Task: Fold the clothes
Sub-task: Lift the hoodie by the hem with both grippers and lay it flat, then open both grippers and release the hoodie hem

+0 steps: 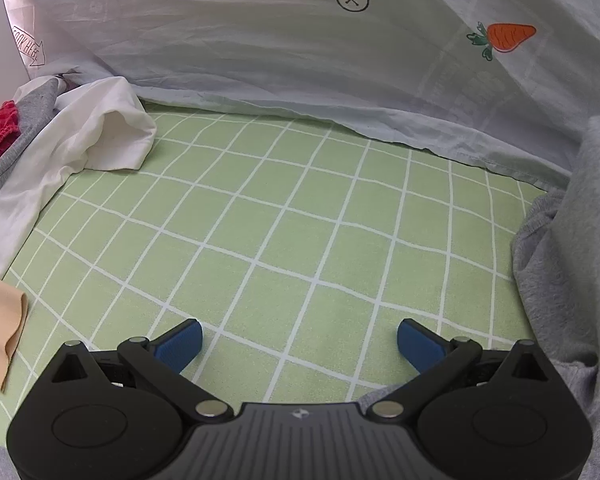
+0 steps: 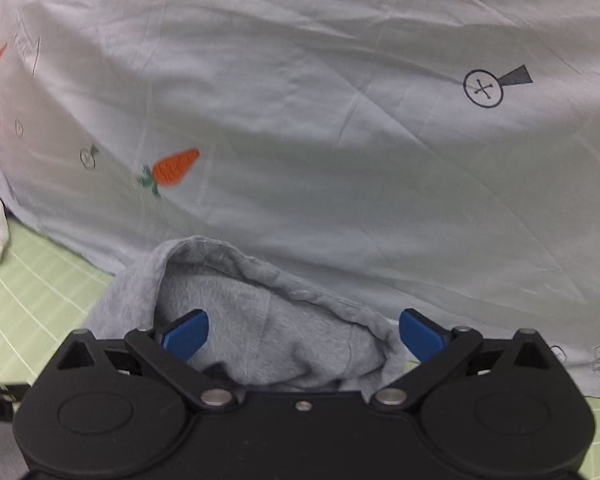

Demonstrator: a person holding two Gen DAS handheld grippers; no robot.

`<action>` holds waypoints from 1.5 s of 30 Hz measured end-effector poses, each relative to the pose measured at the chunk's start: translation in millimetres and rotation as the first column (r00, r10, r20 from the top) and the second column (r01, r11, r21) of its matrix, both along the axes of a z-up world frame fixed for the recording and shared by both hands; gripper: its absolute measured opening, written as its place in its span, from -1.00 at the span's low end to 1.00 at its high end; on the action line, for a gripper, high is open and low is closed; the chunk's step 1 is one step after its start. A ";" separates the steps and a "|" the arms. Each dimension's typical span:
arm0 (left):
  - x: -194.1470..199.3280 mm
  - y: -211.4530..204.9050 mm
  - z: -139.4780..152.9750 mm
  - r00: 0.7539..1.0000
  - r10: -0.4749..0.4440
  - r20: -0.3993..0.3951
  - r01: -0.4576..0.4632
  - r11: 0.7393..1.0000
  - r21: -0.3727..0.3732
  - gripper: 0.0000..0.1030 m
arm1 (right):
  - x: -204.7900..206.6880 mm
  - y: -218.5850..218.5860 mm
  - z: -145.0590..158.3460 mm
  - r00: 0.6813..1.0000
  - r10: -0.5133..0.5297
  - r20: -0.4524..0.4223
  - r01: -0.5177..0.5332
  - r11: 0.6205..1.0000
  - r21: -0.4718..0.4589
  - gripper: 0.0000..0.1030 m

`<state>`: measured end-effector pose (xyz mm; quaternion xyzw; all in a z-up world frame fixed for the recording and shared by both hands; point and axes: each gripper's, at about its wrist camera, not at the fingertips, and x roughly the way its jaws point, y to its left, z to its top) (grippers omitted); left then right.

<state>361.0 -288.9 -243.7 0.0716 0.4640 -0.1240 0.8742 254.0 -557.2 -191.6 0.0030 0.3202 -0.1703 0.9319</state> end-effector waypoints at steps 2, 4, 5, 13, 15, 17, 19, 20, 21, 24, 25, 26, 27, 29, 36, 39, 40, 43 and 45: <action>-3.6 -2.7 5.2 1.000 -0.016 -0.001 0.016 0.999 -0.027 0.99 | -21.5 -9.8 -8.9 1.000 -0.029 -0.005 0.029 0.996 0.088 1.00; -6.5 -8.2 10.5 1.000 -0.029 -0.008 0.029 0.998 -0.059 0.99 | -40.1 -23.4 -20.1 0.994 -0.107 -0.021 0.109 0.981 0.164 1.00; -7.8 -13.1 13.5 0.999 -0.042 -0.015 0.041 0.995 -0.086 0.99 | -46.4 -29.5 -27.0 0.989 -0.143 -0.042 0.148 0.973 0.175 1.00; 1.3 -60.2 24.3 0.987 -0.151 -0.049 0.134 0.958 -0.252 0.99 | -55.2 -64.7 -62.2 0.955 -0.269 -0.127 0.293 0.925 0.240 0.70; 10.1 -74.3 22.7 0.983 -0.171 -0.067 0.143 0.943 -0.300 0.97 | -45.4 -67.1 -64.9 0.955 -0.264 -0.132 0.289 0.928 0.236 0.53; 19.7 -90.7 19.6 0.978 -0.190 -0.083 0.153 0.932 -0.327 0.94 | -35.8 -71.9 -68.0 0.962 -0.241 -0.129 0.267 0.930 0.254 0.36; 30.1 -106.6 15.0 0.972 -0.213 -0.098 0.168 0.923 -0.345 0.82 | -23.9 -76.8 -70.7 0.969 -0.215 -0.124 0.242 0.931 0.274 0.00; 35.1 -113.6 11.0 0.970 -0.218 -0.108 0.170 0.925 -0.339 0.76 | -19.7 -78.4 -71.0 0.971 -0.206 -0.119 0.231 0.934 0.272 -0.12; 40.0 -120.3 6.7 0.968 -0.221 -0.118 0.172 0.928 -0.329 0.74 | -15.1 -79.8 -71.1 0.973 -0.196 -0.122 0.222 0.940 0.258 -0.16; 47.8 -136.7 -0.9 0.967 -0.239 -0.091 0.202 0.932 -0.301 0.44 | -1.5 -83.8 -71.2 0.977 -0.167 -0.133 0.193 0.957 0.217 -0.80; 49.3 -140.9 -1.1 0.965 -0.251 -0.078 0.218 0.929 -0.300 0.06 | 1.7 -85.5 -70.6 0.979 -0.152 -0.132 0.178 0.962 0.208 -0.88; 50.6 -144.8 -0.9 0.962 -0.264 -0.062 0.235 0.925 -0.300 -0.94 | 3.6 -87.2 -68.7 0.982 -0.145 -0.124 0.168 0.964 0.204 -0.89; 50.7 -148.1 3.8 0.960 -0.277 -0.034 0.255 0.920 -0.298 -0.82 | 3.2 -88.2 -63.2 0.984 -0.150 -0.096 0.165 0.969 0.183 -0.89; 50.5 -154.5 14.6 0.953 -0.302 0.027 0.297 0.909 -0.291 -0.88 | 1.1 -90.2 -48.9 0.985 -0.166 -0.034 0.169 0.976 0.134 -0.90; 53.7 -169.9 26.7 0.935 -0.337 0.108 0.352 0.916 -0.193 -0.77 | -3.2 -103.7 -35.3 0.974 -0.228 -0.016 0.228 0.962 0.150 -0.79; 51.1 -157.7 21.7 0.944 -0.324 0.070 0.331 0.921 -0.203 -0.49 | -11.0 -98.8 -39.4 0.967 -0.252 -0.037 0.254 0.959 0.127 0.32; 48.8 -150.6 23.1 0.946 -0.317 0.069 0.324 0.920 -0.218 -0.25 | -18.2 -96.5 -35.7 0.964 -0.266 -0.014 0.265 0.956 0.123 0.52; 34.1 -121.3 35.3 0.952 -0.285 0.109 0.304 0.919 -0.252 0.60 | -43.4 -81.3 -21.2 0.965 -0.259 0.040 0.254 0.963 0.094 0.89; 18.7 -92.5 48.5 0.955 -0.254 0.154 0.288 0.919 -0.269 0.68 | -63.2 -64.9 -15.1 0.966 -0.257 0.036 0.254 0.964 0.081 0.98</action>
